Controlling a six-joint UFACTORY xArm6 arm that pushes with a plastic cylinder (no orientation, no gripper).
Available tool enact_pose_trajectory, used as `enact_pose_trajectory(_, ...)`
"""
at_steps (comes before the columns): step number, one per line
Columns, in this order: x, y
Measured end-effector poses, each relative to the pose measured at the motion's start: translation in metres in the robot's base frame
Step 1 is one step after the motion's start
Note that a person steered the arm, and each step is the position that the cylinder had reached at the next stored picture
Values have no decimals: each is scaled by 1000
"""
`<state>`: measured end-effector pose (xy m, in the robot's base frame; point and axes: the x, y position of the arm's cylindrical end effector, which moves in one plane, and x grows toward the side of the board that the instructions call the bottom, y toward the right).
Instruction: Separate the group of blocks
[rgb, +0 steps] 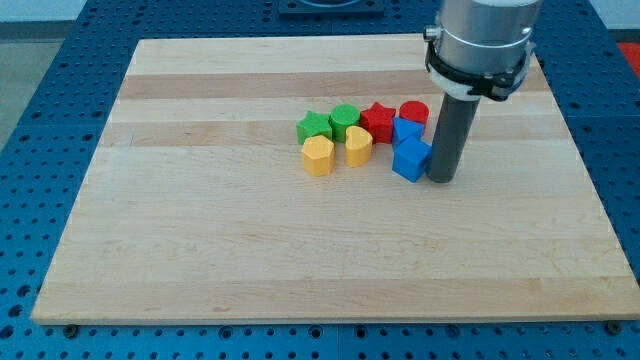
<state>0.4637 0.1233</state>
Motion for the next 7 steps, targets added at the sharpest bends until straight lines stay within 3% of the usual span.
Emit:
enact_pose_trajectory(1, 30, -5)
enact_pose_trajectory(3, 31, -69)
enact_pose_trajectory(7, -37, -74)
